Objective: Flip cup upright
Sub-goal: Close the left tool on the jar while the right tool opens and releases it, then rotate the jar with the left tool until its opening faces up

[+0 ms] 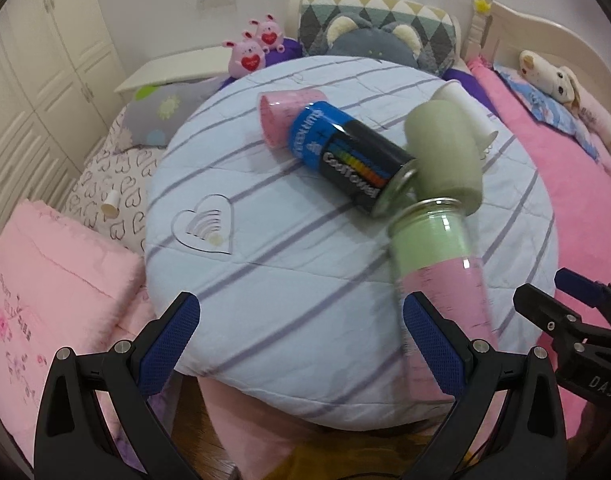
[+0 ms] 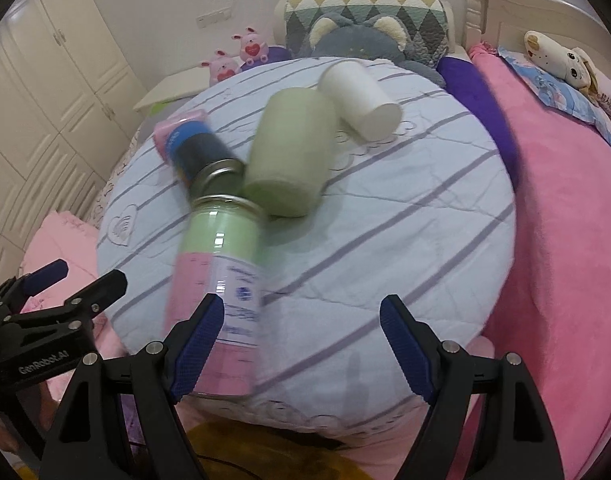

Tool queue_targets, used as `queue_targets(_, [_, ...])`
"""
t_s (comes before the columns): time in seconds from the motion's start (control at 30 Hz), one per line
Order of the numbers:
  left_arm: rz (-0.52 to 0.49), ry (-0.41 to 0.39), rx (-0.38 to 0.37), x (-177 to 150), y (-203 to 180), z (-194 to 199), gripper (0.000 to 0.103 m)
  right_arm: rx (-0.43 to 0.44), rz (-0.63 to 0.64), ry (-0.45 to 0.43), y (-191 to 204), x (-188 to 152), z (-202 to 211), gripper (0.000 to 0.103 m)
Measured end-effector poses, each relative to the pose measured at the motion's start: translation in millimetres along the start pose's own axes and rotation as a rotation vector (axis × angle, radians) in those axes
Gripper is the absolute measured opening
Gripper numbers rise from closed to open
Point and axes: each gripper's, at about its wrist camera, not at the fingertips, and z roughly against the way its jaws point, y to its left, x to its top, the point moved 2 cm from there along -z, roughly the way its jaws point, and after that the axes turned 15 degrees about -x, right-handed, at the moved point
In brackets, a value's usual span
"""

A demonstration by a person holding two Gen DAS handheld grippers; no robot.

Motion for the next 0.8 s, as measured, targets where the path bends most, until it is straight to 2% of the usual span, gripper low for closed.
queue_targets(0.23, [0.046,0.016,-0.028,10.1,-37.6,-9.2,0.103,0.041,0.011,0.009,-34.1,5.5,-19.9,0.082])
queue_targets(0.47, [0.083,0.081,-0.004,24.0,-61.2,-36.6,0.103,0.043,0.07,0.001,-49.6,15.3,-39.0,0.082])
queue_targets(0.57, [0.095,0.104,-0.003,29.4,-66.2,-46.3,0.103,0.077,0.08,0.01,-54.6,20.4,-49.2,0.082])
queue_targets(0.8, [0.136,0.177,0.059,39.6,-63.6,-71.5,0.103,0.096,0.123,0.026,-56.8,28.1,-69.7,0.082])
